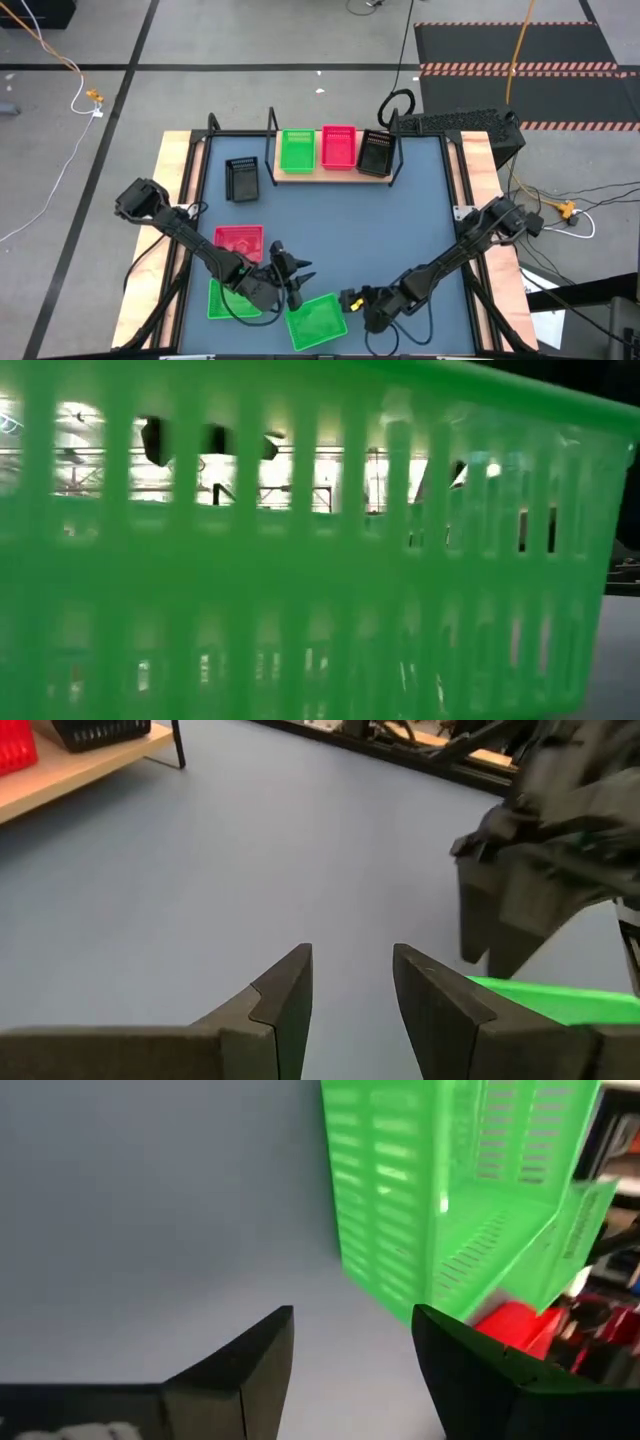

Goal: Stack baskets on shelf by color
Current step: Stack the right green bin on the green bin on the shelf

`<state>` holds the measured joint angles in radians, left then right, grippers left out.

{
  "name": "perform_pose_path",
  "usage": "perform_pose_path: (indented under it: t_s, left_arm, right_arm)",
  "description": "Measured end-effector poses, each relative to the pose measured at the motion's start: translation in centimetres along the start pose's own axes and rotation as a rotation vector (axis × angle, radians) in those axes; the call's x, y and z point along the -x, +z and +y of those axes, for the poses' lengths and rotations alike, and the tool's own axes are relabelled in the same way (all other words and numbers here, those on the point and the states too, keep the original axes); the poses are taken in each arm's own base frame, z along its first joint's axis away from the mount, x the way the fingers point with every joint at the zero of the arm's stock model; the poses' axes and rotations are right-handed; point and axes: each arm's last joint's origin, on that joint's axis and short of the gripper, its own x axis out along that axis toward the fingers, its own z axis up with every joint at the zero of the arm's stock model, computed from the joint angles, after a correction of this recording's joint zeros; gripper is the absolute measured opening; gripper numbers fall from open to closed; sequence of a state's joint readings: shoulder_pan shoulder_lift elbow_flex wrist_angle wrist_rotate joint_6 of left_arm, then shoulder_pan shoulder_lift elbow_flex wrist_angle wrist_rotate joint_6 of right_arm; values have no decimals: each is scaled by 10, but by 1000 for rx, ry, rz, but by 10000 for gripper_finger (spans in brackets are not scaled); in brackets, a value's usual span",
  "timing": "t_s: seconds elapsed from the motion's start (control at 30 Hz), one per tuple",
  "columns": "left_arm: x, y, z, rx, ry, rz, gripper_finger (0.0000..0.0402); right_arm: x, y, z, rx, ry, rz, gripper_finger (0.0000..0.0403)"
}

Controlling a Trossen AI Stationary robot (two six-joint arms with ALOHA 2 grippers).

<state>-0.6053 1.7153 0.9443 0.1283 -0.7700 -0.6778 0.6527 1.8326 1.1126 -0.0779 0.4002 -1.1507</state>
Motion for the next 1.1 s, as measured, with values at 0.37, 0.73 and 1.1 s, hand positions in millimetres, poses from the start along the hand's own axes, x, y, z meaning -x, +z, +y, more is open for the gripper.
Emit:
perform_pose_path:
  t_s: [0.37, 0.73, 1.1]
  left_arm:
    - [1, -4, 3, 1, 23, 30, 143]
    - [39, 39, -36, -372, -279, 150, 142]
    - [57, 34, -73, -750, -460, 172, 143]
  right_arm:
    - [-1, -1, -9, 166, -54, -68, 201]
    - [5, -9, -5, -215, -128, 230, 199]
    - [44, -17, -5, -832, -228, 193, 160]
